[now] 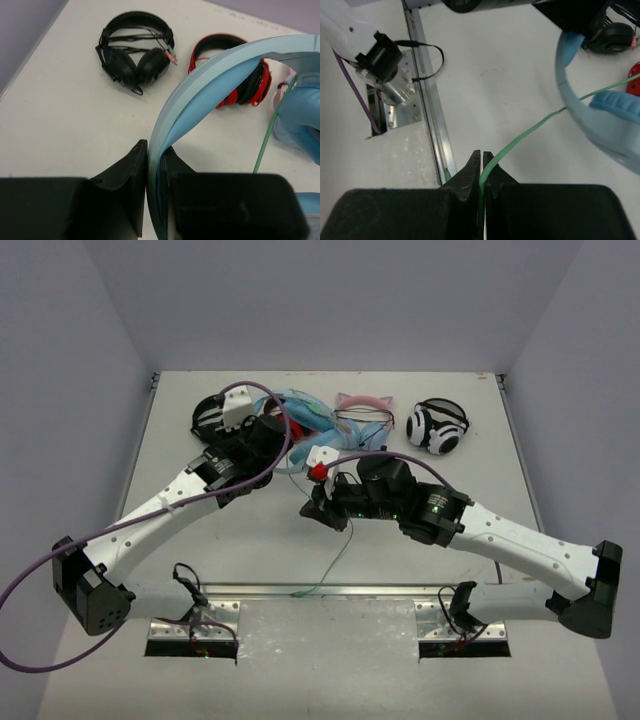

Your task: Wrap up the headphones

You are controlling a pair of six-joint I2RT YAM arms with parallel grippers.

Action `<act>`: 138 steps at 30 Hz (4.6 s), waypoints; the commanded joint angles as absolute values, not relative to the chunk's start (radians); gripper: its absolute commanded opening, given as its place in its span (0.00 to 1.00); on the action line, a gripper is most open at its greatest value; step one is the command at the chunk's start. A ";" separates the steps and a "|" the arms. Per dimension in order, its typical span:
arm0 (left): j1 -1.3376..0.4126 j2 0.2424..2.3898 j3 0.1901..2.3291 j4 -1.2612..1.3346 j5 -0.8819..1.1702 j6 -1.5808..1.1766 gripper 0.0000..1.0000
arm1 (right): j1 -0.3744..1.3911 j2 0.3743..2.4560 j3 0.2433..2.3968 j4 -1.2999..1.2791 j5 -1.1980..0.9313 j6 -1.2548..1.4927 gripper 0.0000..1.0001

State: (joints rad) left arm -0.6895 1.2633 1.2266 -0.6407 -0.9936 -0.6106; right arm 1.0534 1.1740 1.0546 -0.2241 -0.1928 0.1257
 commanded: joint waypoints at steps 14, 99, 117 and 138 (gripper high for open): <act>-0.759 1.112 0.999 -0.479 -0.785 -0.445 0.00 | 1.065 1.255 1.272 -0.553 0.294 -0.374 0.01; -0.881 0.899 1.494 -0.767 -0.604 -0.618 0.00 | 0.472 1.635 0.834 0.815 -0.437 0.348 0.95; -0.881 0.914 1.623 -0.824 -0.538 -0.560 0.00 | 0.465 1.887 1.058 0.842 -0.509 0.328 0.52; -0.881 0.905 1.641 -0.821 -0.604 -0.571 0.00 | 0.537 1.965 1.022 1.160 -0.482 0.526 0.01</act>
